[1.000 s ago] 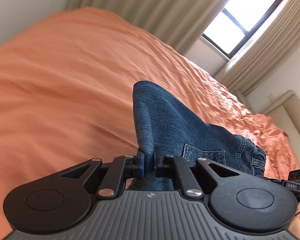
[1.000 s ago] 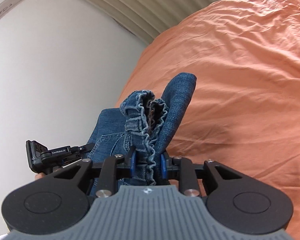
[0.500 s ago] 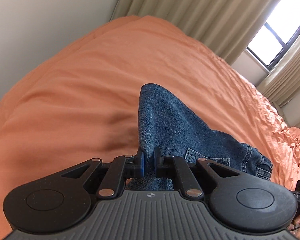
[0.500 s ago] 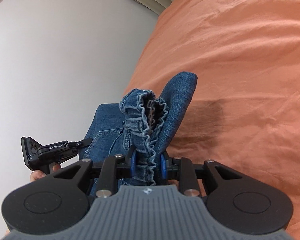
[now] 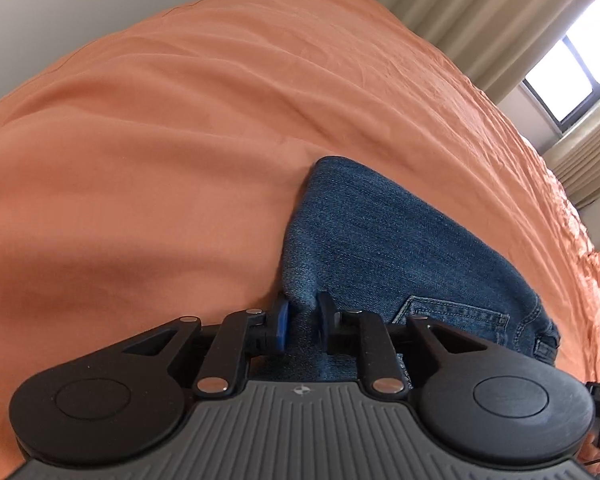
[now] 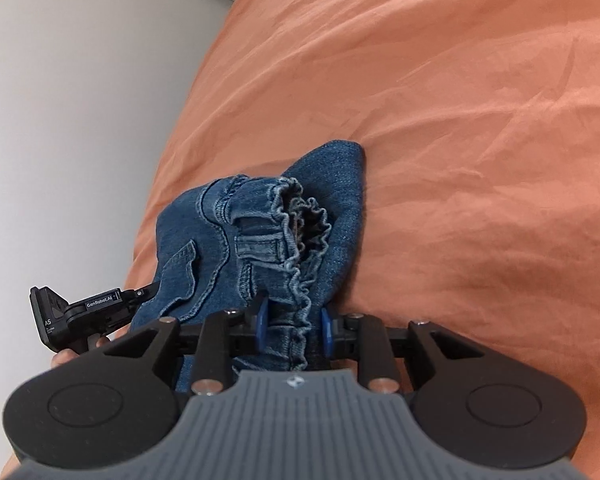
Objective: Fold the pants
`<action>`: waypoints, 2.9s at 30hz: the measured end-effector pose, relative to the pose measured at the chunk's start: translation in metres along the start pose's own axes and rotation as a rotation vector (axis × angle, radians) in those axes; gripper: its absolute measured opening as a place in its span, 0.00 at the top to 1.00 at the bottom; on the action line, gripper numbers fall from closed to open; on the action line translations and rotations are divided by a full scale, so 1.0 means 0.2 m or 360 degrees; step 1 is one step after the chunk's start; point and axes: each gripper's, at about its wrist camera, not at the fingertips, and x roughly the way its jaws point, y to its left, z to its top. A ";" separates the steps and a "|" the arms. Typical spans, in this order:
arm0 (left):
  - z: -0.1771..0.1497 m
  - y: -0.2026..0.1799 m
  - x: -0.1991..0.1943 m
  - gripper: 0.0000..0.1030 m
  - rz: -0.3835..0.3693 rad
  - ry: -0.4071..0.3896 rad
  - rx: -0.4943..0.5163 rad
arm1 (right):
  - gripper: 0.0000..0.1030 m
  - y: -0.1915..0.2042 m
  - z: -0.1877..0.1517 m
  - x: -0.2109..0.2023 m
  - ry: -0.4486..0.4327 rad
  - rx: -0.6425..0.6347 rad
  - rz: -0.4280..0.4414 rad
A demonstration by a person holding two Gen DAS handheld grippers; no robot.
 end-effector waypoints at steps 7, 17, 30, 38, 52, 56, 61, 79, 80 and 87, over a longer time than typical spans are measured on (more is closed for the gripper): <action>-0.03 -0.05 -0.30 0.73 0.0122 -0.0090 0.0113 | 0.65 0.21 0.00 -0.17 -0.0164 -0.0313 -0.0220; -0.41 -0.13 -0.53 0.80 0.0159 -0.0158 0.0360 | 0.72 0.59 -0.39 -0.22 -0.0290 -0.1015 -0.0426; -0.49 -0.06 -0.32 0.82 0.0342 -0.0005 0.0324 | 0.77 0.43 -0.41 0.05 -0.0143 -0.0880 -0.0665; -0.53 -0.24 -0.63 0.71 0.0401 -0.0203 0.0373 | 0.66 0.66 -0.39 -0.20 -0.0224 -0.0971 -0.0608; -0.80 -0.85 -1.49 0.24 0.0475 -0.0816 0.0665 | 0.26 1.10 -0.76 -0.99 -0.0622 -0.1175 -0.0439; -0.96 -1.03 -1.66 0.04 0.0515 -0.1000 0.0764 | 0.22 1.15 -0.93 -1.20 -0.0739 -0.1214 -0.0403; -1.13 -1.19 -1.76 0.03 0.0644 -0.1087 0.0847 | 0.21 1.15 -1.13 -1.41 -0.0866 -0.1208 -0.0376; -1.42 -1.04 -1.54 0.03 0.0657 -0.0786 0.0496 | 0.21 0.94 -1.52 -1.33 -0.0819 -0.1047 -0.0568; -1.42 -1.04 -1.50 0.03 0.0683 -0.0756 0.0511 | 0.21 0.93 -1.53 -1.29 -0.0810 -0.1046 -0.0585; -1.46 -0.99 -1.32 0.03 0.0700 -0.0592 0.0565 | 0.21 0.83 -1.52 -1.04 -0.0701 -0.0990 -0.0658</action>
